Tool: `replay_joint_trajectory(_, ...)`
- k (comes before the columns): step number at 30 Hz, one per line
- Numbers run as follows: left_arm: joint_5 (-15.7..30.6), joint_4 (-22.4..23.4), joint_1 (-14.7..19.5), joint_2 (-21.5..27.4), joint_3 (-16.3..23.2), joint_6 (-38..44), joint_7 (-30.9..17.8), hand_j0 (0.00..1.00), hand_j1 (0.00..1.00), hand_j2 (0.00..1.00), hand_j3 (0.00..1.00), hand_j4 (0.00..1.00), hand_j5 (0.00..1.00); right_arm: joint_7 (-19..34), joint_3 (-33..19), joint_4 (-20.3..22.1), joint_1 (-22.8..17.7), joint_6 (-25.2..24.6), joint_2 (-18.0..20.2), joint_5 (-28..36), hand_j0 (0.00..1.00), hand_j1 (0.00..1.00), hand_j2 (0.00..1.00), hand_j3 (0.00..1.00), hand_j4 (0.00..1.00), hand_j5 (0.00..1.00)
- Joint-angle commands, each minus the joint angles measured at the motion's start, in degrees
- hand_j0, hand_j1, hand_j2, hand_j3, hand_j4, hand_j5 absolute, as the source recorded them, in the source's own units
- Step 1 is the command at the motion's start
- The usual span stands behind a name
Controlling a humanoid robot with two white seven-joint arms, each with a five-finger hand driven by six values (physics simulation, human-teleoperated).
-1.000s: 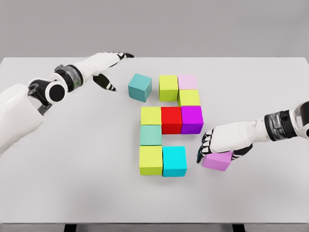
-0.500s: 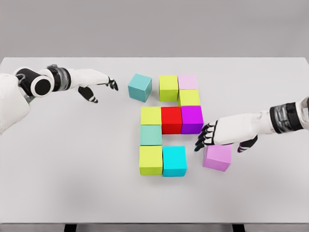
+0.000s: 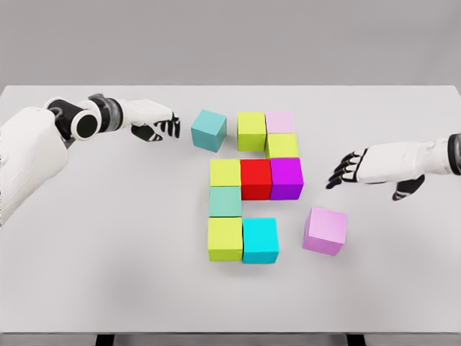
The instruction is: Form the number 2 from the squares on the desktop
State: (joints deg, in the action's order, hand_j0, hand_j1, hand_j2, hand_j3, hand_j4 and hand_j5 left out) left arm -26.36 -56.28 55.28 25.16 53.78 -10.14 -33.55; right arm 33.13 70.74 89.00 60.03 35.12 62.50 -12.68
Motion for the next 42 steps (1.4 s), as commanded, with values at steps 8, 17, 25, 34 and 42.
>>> replay_joint_trajectory(8,-1.15,0.30,0.00,-2.13,-0.35,-0.15,0.06,0.55,0.55,0.55,0.55,0.55,0.55,1.87,0.19,-1.29,-0.88,-0.12,0.08,-3.84,1.00,1.00,1.00,1.00,1.00,1.00)
replay_joint_trajectory(17,-0.89,-0.14,-0.17,-2.13,-0.35,-0.41,-0.03,0.55,0.55,0.55,0.55,0.55,0.55,1.87,2.47,-1.02,2.29,-0.12,1.22,-4.37,1.00,1.00,1.00,1.00,1.00,1.00)
replay_joint_trajectory(25,-0.71,-0.32,-0.09,-2.13,-0.35,-1.20,-0.11,0.55,0.55,0.55,0.55,0.55,0.55,1.87,3.62,-0.76,1.05,-0.12,-0.53,-4.37,1.00,1.00,1.00,1.00,1.00,1.00)
replay_joint_trajectory(34,-0.54,-1.02,-0.18,-2.22,-0.43,-1.99,-0.03,0.55,0.55,0.55,0.55,0.55,0.55,1.87,3.53,-0.58,-0.26,-0.12,-3.00,-4.37,1.00,1.00,1.00,1.00,1.00,1.00)
replay_joint_trajectory(42,-0.45,-1.28,-0.18,-2.31,-0.43,-1.99,0.06,0.55,0.55,0.55,0.55,0.55,0.55,1.87,3.53,0.12,-0.61,-0.12,-3.96,-4.37,1.00,1.00,1.00,1.00,1.00,1.00)
